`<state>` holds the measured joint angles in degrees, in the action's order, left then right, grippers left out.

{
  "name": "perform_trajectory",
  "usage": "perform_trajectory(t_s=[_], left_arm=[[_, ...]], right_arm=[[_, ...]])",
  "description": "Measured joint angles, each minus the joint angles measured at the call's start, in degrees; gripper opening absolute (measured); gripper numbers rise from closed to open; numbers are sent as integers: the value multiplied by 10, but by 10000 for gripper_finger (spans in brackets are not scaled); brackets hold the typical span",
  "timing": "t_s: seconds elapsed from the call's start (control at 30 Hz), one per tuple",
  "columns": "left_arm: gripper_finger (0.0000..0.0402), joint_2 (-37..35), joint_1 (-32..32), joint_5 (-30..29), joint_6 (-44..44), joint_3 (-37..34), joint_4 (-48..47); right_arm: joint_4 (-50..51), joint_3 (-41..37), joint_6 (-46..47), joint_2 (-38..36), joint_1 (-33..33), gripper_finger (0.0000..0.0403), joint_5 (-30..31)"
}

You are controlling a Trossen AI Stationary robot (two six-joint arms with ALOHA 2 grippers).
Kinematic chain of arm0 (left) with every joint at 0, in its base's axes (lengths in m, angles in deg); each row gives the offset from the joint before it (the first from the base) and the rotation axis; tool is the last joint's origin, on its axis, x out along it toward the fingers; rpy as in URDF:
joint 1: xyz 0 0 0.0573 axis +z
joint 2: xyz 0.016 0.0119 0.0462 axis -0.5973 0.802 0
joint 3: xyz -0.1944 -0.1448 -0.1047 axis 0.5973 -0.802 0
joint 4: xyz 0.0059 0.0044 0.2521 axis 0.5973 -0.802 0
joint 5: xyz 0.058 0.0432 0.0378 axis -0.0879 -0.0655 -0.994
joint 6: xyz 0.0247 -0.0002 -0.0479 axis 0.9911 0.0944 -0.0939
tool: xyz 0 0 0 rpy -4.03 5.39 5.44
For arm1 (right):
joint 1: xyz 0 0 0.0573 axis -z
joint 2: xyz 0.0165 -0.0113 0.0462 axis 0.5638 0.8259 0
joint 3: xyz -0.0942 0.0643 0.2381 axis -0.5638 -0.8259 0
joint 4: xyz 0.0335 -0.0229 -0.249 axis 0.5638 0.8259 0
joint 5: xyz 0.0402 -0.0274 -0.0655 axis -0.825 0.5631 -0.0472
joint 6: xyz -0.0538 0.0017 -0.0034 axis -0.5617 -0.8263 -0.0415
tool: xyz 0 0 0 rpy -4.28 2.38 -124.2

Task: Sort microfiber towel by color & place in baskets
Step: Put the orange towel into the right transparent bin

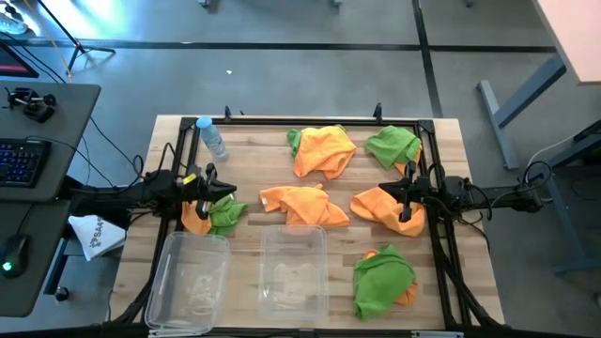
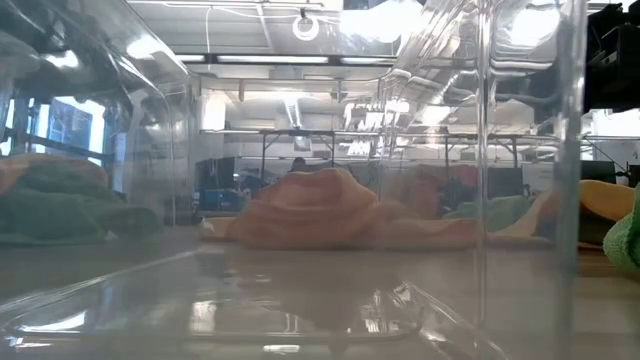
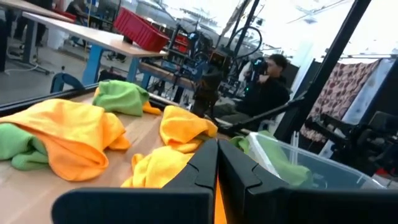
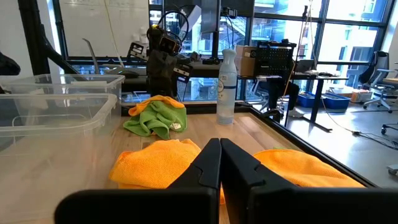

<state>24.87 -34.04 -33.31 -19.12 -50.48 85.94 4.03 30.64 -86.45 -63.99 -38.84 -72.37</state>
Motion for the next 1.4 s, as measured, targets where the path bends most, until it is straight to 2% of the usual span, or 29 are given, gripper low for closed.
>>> perform_trajectory(t_s=[0.1, 0.2, 0.4, 0.53, 0.77, 1.03, 1.27, 1.4], left_arm=[[0, 10, -4, 14, 15, 1, -5], [0, 39, -16, 32, 73, 31, -44], [0, 169, -39, -97, 121, 131, -99], [0, 290, -47, -138, 146, 211, -102], [0, 466, -47, -182, 100, 404, -194], [0, 592, -45, -255, -31, 601, -392], [0, 673, -45, -251, -59, 704, -411], [0, 727, -45, -219, -50, 756, -419]], right_arm=[[0, 0, 0, 0, 0, 0, 0], [0, 0, 0, 0, 0, 0, 0], [0, 0, 0, 0, 0, 0, 0], [0, 0, 0, 0, 0, 0, 0], [0, 0, 0, 0, 0, 0, 0], [0, 0, 0, 0, 0, 0, 0], [0, 0, 0, 0, 0, 0, 0], [0, 0, 0, 0, 0, 0, 0]])
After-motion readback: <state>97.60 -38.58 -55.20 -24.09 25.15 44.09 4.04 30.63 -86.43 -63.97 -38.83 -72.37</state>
